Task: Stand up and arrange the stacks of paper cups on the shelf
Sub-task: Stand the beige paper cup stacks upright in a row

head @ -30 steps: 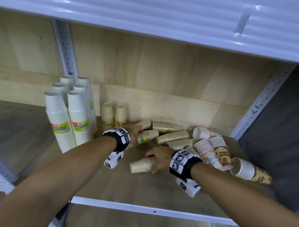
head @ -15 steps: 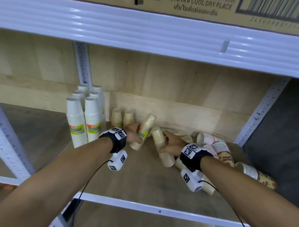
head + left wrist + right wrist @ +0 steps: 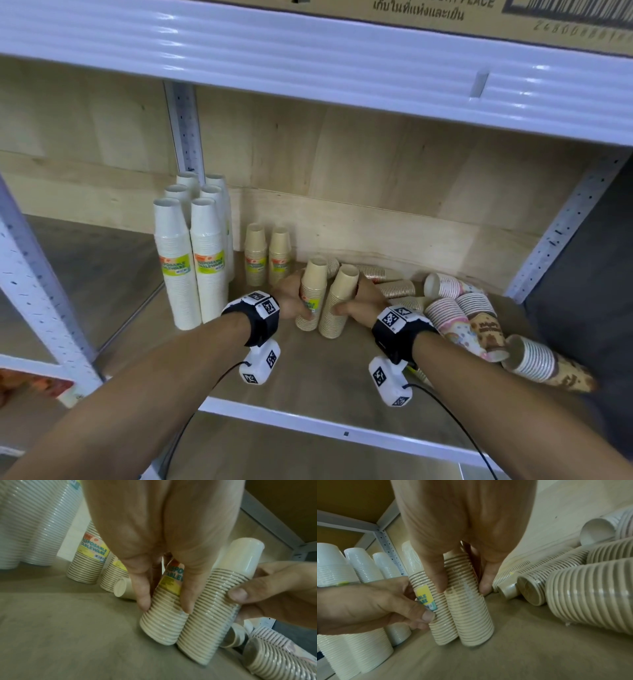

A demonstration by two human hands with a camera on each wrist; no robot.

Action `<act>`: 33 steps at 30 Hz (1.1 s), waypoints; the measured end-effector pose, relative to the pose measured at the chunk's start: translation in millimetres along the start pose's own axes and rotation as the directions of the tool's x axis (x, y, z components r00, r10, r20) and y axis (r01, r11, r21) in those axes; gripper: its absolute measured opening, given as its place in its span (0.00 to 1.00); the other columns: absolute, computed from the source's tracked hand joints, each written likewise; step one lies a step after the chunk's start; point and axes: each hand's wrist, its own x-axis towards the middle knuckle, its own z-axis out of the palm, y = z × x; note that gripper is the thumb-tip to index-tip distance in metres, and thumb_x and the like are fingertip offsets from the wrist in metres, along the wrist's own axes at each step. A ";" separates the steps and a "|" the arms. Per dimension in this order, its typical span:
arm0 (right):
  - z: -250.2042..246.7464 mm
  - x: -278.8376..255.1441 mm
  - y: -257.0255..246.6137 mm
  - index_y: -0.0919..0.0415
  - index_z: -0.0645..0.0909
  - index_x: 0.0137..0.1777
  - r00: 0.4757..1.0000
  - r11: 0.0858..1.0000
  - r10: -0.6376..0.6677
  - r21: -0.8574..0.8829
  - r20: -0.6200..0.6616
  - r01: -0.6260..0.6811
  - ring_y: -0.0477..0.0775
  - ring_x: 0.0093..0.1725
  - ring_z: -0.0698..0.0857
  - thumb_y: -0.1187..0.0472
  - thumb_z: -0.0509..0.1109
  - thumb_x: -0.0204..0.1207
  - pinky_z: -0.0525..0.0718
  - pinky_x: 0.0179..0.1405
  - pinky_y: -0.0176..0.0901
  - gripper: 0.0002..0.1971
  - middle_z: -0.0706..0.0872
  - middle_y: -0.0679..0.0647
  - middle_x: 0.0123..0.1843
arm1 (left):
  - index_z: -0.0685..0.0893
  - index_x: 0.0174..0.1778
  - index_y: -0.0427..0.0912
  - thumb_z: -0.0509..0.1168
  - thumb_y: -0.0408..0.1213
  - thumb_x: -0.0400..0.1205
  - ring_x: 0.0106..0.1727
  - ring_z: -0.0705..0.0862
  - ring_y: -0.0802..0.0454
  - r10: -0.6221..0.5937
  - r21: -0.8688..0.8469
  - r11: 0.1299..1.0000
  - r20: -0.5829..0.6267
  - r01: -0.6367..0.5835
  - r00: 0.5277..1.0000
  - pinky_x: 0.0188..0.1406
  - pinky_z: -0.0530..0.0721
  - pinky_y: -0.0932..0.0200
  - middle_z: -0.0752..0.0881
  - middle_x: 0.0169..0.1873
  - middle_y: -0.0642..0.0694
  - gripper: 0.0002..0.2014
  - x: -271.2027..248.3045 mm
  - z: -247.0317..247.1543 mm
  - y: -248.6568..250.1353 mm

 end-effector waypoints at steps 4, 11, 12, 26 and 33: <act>2.3 -2.0 -2.6 0.50 0.75 0.64 1.000 1.000 -0.015 -0.002 0.013 0.015 0.51 0.56 0.85 0.53 0.83 0.50 0.86 0.57 0.55 0.38 0.86 0.47 0.57 | 0.67 0.78 0.49 0.83 0.33 0.62 0.68 0.77 0.52 0.031 -0.032 0.999 -0.041 -0.033 0.999 0.65 0.76 0.55 0.79 0.68 0.52 0.49 -2.2 6.8 -3.9; -6.5 -4.5 -17.0 0.46 0.79 0.61 0.998 0.998 -0.058 0.005 0.019 0.058 0.45 0.53 0.87 0.52 0.84 0.52 0.87 0.55 0.50 0.34 0.89 0.42 0.54 | 0.76 0.67 0.52 0.82 0.43 0.61 0.59 0.85 0.51 -0.007 0.002 1.000 0.046 0.007 0.999 0.59 0.84 0.49 0.86 0.54 0.55 0.37 -4.2 -10.6 3.1; -9.6 -5.4 -21.9 0.47 0.79 0.60 0.997 0.997 -0.076 -0.004 0.019 0.076 0.45 0.53 0.87 0.53 0.84 0.55 0.86 0.52 0.47 0.31 0.88 0.42 0.54 | 0.77 0.64 0.53 0.82 0.45 0.60 0.58 0.86 0.50 -0.010 0.017 1.000 0.057 0.009 0.998 0.58 0.85 0.49 0.87 0.52 0.55 0.36 -3.7 -16.7 6.1; -41.5 -3.5 -63.0 0.55 0.83 0.68 0.976 0.949 -0.151 -0.252 0.159 0.188 0.51 0.66 0.80 0.68 0.75 0.69 0.77 0.57 0.40 0.25 0.84 0.52 0.66 | 0.88 0.58 0.42 0.78 0.33 0.73 0.44 0.85 0.59 0.136 0.007 0.991 0.018 -0.136 0.991 0.37 0.82 0.69 0.88 0.50 0.46 0.17 2.5 -64.1 58.4; -38.7 -2.0 -63.5 0.58 0.86 0.57 0.988 0.936 -0.156 -0.319 0.014 0.152 0.52 0.49 0.84 0.53 0.81 0.67 0.77 0.36 0.38 0.19 0.85 0.53 0.50 | 0.90 0.54 0.40 0.79 0.35 0.72 0.42 0.84 0.60 0.128 0.020 0.992 -0.038 -0.127 0.991 0.37 0.83 0.68 0.86 0.42 0.52 0.15 3.5 -59.2 59.1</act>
